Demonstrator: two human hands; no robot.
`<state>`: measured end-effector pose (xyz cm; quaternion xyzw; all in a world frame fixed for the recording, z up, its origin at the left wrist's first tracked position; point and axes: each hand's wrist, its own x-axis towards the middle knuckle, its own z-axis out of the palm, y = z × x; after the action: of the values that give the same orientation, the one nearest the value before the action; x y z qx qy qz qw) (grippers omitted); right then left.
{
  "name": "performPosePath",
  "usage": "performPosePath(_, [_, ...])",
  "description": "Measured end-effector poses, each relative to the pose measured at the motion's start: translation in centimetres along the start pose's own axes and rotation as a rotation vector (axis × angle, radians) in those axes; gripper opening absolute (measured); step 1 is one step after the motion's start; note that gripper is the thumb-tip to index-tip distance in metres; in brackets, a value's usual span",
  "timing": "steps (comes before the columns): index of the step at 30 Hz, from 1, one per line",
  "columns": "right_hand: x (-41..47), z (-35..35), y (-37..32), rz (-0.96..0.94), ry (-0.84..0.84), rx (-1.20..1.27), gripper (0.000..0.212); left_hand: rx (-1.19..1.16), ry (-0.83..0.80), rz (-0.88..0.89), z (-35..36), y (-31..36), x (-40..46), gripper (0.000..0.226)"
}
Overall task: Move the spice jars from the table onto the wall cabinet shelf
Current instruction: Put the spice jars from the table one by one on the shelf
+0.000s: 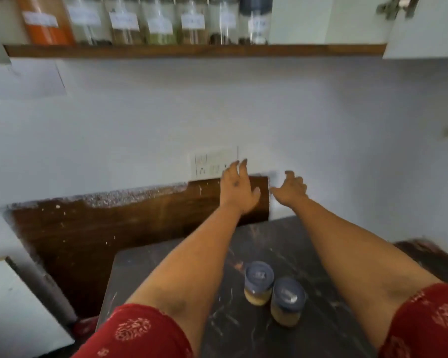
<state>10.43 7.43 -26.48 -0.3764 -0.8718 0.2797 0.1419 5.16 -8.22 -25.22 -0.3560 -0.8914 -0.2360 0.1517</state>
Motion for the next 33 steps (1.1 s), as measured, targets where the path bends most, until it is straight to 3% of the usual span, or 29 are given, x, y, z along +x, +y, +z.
performPosePath(4, [-4.7,5.6,5.7,0.101,-0.195,-0.135,0.088,-0.011,-0.204,0.099,6.0,-1.4,-8.4,0.087])
performPosePath(11, [-12.7,10.4,12.3,0.272,-0.4,-0.23,0.123,-0.067,-0.515,-0.058,10.6,-6.6,-17.8,0.087])
performPosePath(14, [-14.9,12.2,14.1,0.332,-0.411,-0.234,0.111,-0.08,-0.576,-0.092,11.4,-6.9,-19.3,0.087])
performPosePath(18, [-15.1,11.2,15.0,0.397,-0.343,-0.098,0.092,-0.219,-0.52,-0.08,11.7,-6.0,-19.6,0.077])
performPosePath(22, [-13.7,8.1,13.9,0.413,-0.186,0.016,0.08,-0.553,-0.518,-0.275,11.5,-4.9,-18.7,0.056])
performPosePath(25, [-12.6,5.8,12.2,0.448,-0.195,0.468,0.072,-0.96,-0.498,-0.643,10.2,-3.4,-17.5,0.027])
performPosePath(27, [-12.1,4.5,10.9,0.409,-0.322,0.811,0.063,-1.195,-0.521,-0.781,9.5,-2.9,-16.2,0.03])
performPosePath(29, [-12.1,3.6,9.5,0.403,-0.41,1.006,0.053,-1.478,-0.696,-0.863,8.7,-2.5,-14.9,0.042])
performPosePath(31, [-12.1,3.2,8.4,0.411,-0.445,1.104,0.049,-1.739,-0.824,-0.949,8.0,-2.2,-14.0,0.053])
performPosePath(33, [-12.0,3.0,7.7,0.412,-0.429,1.129,0.051,-1.894,-0.802,-1.009,7.7,-1.8,-13.5,0.06])
